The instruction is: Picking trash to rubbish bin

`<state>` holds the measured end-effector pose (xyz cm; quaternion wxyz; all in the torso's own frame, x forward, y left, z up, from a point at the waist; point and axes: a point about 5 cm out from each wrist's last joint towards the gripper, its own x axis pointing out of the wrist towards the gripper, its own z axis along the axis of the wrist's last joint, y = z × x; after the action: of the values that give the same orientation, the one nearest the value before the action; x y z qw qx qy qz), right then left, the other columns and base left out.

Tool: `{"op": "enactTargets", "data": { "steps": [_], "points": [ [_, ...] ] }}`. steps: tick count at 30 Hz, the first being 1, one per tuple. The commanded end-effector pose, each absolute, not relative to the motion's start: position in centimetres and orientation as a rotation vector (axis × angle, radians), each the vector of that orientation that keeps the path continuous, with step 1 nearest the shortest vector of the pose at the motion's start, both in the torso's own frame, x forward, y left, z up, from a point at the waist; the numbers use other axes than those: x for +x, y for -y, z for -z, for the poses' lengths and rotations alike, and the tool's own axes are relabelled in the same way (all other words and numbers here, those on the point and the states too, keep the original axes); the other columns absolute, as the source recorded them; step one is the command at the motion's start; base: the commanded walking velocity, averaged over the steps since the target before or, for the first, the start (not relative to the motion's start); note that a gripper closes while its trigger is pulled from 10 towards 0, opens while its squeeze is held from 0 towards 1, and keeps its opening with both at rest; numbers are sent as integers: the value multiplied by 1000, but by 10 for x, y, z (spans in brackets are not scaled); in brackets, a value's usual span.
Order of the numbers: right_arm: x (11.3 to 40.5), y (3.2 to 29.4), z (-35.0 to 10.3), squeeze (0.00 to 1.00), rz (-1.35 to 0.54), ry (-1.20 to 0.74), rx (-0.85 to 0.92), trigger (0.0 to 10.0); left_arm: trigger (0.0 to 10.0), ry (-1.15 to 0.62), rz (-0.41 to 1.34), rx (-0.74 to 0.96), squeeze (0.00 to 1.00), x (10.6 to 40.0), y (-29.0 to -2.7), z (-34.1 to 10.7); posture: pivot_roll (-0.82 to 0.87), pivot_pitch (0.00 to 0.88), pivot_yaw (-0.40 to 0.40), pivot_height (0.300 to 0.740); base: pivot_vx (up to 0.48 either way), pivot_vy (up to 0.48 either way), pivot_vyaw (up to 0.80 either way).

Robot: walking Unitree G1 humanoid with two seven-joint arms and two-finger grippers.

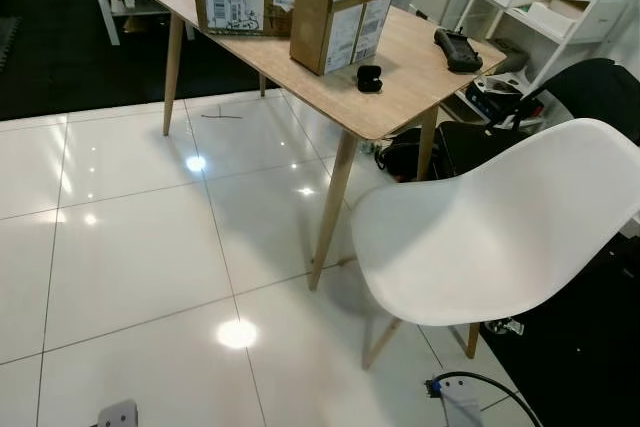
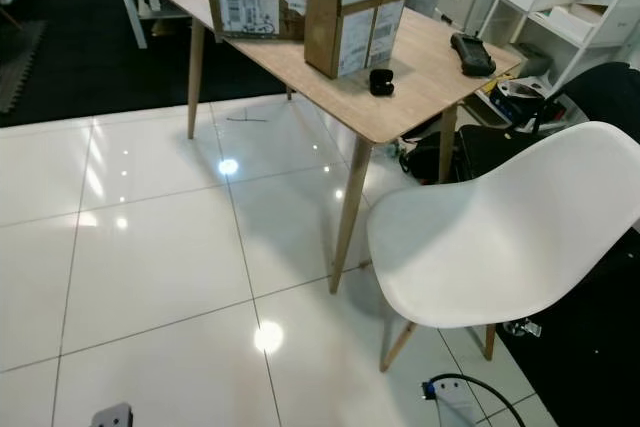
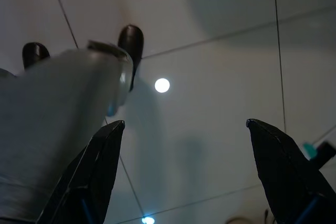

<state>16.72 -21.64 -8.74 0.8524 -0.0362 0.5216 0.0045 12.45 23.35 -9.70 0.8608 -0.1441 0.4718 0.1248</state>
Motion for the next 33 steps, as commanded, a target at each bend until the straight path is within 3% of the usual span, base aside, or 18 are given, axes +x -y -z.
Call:
{"op": "enactTargets", "data": {
  "steps": [1, 19, 33],
  "points": [
    [167, 214, 88, 0, -26, -1103, -82, 10000, 10000, -1030, -289, -295, 0, 111, -237, 101, 121, 86, -70, 740, 0, 0, 581],
    [170, 206, 88, 0, -155, -1107, -264, 10000, 10000, -1007, -468, -161, 0, 110, -259, 95, 167, 103, -107, 740, 0, 0, 620],
    [179, 191, 86, 0, -211, -1082, -277, 10000, 10000, -1011, -303, -64, 0, 124, -249, 94, 158, 60, -77, 740, 0, 0, 642]
  ]
}}
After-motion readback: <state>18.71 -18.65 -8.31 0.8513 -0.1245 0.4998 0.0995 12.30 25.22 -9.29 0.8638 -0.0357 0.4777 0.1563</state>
